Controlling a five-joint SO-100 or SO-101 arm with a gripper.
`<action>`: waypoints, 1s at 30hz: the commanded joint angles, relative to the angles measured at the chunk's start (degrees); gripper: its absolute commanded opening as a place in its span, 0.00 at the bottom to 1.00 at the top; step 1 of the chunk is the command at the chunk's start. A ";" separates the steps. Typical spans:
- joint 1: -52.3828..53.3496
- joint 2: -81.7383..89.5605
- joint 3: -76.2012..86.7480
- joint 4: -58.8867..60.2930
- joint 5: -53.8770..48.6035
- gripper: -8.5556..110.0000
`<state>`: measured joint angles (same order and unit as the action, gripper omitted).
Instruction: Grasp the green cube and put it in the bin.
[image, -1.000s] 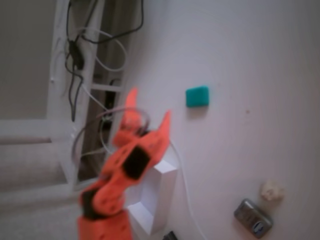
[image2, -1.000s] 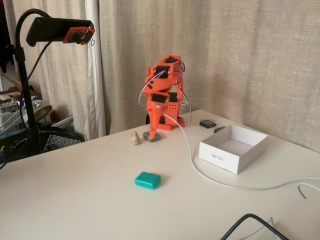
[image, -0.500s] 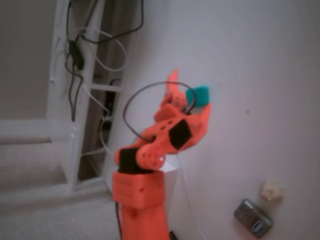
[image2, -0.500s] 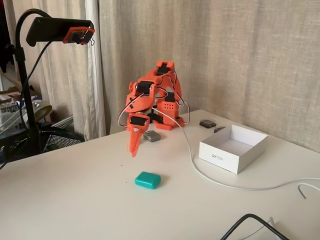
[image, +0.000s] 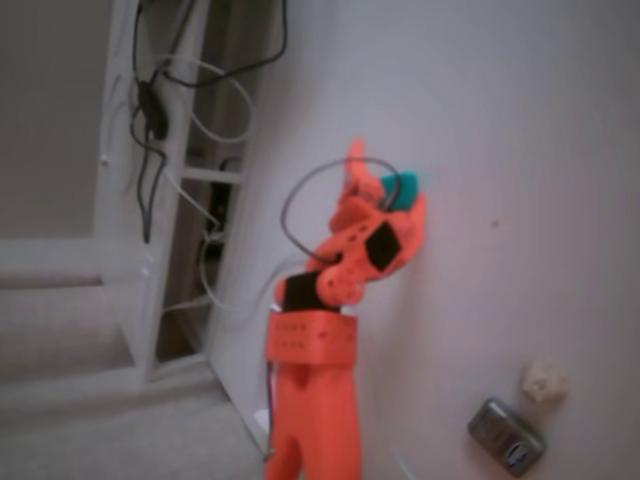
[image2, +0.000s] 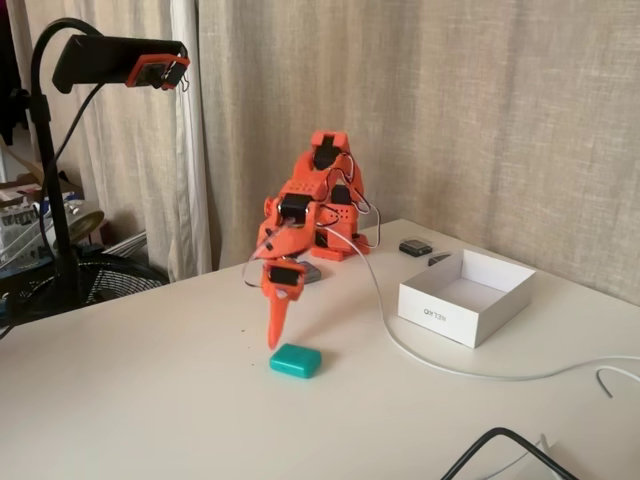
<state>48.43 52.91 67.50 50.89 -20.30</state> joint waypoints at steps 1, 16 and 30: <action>-0.35 1.58 2.99 2.02 0.00 0.43; -23.38 62.84 42.01 -9.67 7.21 0.41; -42.19 120.15 91.32 0.00 7.12 0.41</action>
<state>7.03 165.23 153.46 49.57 -13.54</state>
